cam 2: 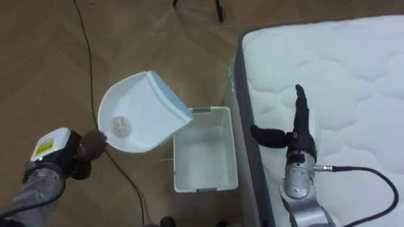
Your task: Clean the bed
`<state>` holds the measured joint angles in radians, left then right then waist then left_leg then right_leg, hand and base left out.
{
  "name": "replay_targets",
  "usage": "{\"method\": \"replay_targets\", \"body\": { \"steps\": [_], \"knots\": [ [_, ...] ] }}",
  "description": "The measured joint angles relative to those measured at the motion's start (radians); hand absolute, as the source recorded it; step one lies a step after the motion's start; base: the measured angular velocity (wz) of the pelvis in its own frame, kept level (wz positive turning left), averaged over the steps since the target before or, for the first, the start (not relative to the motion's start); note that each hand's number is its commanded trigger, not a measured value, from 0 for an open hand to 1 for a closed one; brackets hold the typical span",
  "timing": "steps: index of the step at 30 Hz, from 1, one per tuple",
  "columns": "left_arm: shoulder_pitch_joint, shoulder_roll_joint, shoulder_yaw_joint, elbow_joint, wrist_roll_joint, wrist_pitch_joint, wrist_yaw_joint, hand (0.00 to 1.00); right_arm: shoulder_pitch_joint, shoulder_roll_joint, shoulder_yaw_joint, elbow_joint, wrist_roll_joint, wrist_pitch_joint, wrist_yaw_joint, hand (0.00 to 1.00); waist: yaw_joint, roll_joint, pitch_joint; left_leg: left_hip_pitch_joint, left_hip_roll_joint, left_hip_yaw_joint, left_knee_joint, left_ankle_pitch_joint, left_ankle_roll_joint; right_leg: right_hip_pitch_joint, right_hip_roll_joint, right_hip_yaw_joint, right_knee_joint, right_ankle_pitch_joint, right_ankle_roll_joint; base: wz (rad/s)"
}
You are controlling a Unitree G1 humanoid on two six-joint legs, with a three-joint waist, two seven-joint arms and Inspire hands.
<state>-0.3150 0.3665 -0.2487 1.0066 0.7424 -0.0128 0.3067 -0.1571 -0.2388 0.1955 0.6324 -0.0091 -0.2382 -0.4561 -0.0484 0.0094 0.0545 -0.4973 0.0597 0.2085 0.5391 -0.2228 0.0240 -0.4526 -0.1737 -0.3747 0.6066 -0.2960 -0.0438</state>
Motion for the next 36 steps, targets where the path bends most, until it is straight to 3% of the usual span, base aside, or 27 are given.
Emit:
{"method": "replay_targets", "body": {
  "steps": [9, 18, 23, 29, 33, 36],
  "knots": [
    [-0.096, 0.035, -0.091, -0.001, 0.110, 0.051, -0.013, 1.00, -0.029, -0.003, 0.043, 0.004, -0.001, 0.037, 0.001, 0.00, -0.039, 0.003, 0.0033, -0.092, 0.001, 0.045, 0.024, 0.004, 0.025, -0.122, -0.024, 0.030, 0.064, -0.008, -0.010, -0.03],
    [-0.110, 0.041, -0.191, -0.004, 0.193, 0.096, -0.078, 1.00, -0.037, -0.001, 0.079, 0.003, -0.079, 0.090, -0.001, 0.00, -0.084, 0.009, 0.0066, -0.157, 0.021, 0.053, 0.070, 0.000, 0.033, -0.164, -0.018, 0.016, 0.075, -0.012, -0.012, 0.04],
    [-0.122, 0.041, -0.200, -0.004, 0.213, 0.107, -0.114, 1.00, -0.037, 0.000, 0.090, 0.003, -0.080, 0.109, 0.001, 0.00, -0.085, 0.027, 0.0148, -0.181, 0.024, 0.054, 0.086, -0.003, 0.038, -0.184, -0.019, 0.018, 0.087, -0.012, -0.012, 0.01],
    [-0.128, 0.042, -0.207, -0.014, 0.242, 0.142, -0.152, 1.00, -0.035, 0.001, 0.107, -0.001, -0.083, 0.133, 0.000, 0.00, -0.084, 0.031, 0.0130, -0.189, 0.027, 0.062, 0.090, -0.004, 0.038, -0.197, -0.020, 0.023, 0.096, -0.015, -0.016, 0.00],
    [-0.128, 0.043, -0.211, -0.046, 0.342, 0.165, -0.218, 1.00, -0.036, 0.001, 0.118, -0.021, -0.093, 0.155, -0.012, 0.00, -0.085, 0.029, 0.0114, -0.197, 0.017, 0.074, 0.089, -0.006, 0.041, -0.226, -0.037, 0.040, 0.137, -0.027, -0.014, 0.00],
    [-0.128, 0.045, -0.227, -0.048, 0.353, 0.180, -0.266, 1.00, -0.038, 0.001, 0.133, -0.022, -0.112, 0.167, -0.021, 0.00, -0.086, 0.029, 0.0096, -0.192, 0.016, 0.090, 0.099, -0.006, 0.042, -0.232, -0.045, 0.051, 0.159, -0.037, -0.017, 0.00]
  ]
}}
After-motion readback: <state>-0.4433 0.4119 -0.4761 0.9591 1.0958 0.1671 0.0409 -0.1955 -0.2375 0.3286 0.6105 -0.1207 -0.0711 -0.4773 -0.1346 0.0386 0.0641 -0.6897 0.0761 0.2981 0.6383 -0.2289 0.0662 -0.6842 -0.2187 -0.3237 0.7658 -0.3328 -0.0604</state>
